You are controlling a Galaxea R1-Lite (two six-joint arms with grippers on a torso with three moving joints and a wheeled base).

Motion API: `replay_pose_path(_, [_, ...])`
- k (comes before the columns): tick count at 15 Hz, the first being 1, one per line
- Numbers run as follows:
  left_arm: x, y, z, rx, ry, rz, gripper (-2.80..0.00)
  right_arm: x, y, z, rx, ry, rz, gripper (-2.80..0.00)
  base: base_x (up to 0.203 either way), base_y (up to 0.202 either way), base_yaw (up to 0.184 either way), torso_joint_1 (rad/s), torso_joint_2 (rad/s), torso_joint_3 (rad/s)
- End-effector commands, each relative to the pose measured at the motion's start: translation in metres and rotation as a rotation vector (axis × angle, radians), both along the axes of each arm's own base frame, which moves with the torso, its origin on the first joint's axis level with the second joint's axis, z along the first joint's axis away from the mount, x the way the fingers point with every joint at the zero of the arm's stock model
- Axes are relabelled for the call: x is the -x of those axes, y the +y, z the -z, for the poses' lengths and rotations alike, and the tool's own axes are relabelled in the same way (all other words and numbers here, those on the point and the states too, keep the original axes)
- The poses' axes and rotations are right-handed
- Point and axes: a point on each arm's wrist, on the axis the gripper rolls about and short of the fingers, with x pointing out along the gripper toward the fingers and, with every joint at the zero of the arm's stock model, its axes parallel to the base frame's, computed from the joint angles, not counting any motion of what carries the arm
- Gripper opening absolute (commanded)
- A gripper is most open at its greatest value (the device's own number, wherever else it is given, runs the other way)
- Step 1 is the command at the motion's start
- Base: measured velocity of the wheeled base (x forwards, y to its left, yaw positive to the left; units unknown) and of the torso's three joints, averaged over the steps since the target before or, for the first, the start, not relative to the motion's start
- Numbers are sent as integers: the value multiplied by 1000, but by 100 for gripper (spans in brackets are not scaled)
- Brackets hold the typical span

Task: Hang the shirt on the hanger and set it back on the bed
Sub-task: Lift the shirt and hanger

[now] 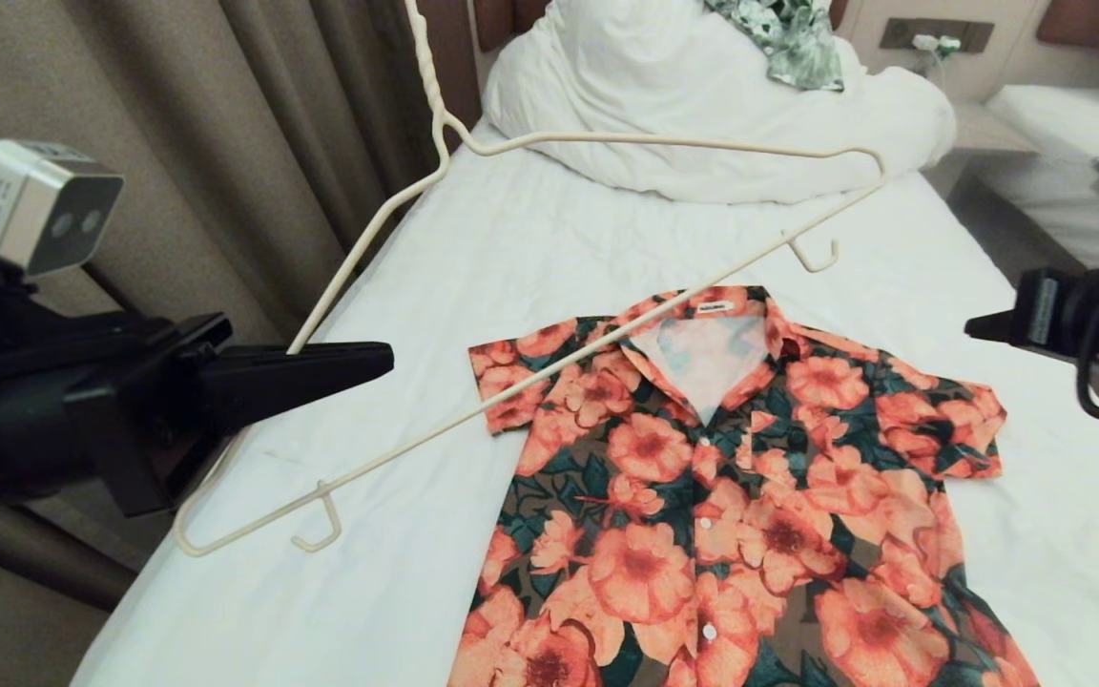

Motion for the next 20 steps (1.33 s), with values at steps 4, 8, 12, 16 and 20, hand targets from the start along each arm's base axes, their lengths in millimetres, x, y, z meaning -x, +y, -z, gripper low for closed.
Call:
replay_pose_path(4, [-2, 2, 0, 0, 1, -8, -280, -120, 14, 63, 20, 263, 84, -280, 0, 0, 0, 0, 0, 0])
replay_pose_path(8, [-1, 2, 0, 0, -5, -8, -280, -167, 18, 80, 41, 318, 154, -280, 0, 0, 0, 0, 0, 0])
replay_pose_path(12, [4, 3, -2, 3, -18, -2, -280, -194, 40, 109, 55, 343, 128, 0, 0, 0, 0, 0, 0, 0])
replay_pose_path(16, [4, 3, -1, 2, -15, 0, -280, -213, 67, 121, 37, 211, 79, 0, 0, 0, 0, 0, 0, 0])
replay_pose_path(20, [3, 3, 0, 1, -12, -2, -280, -220, 75, 118, 26, 117, 59, 0, 0, 0, 0, 0, 0, 0])
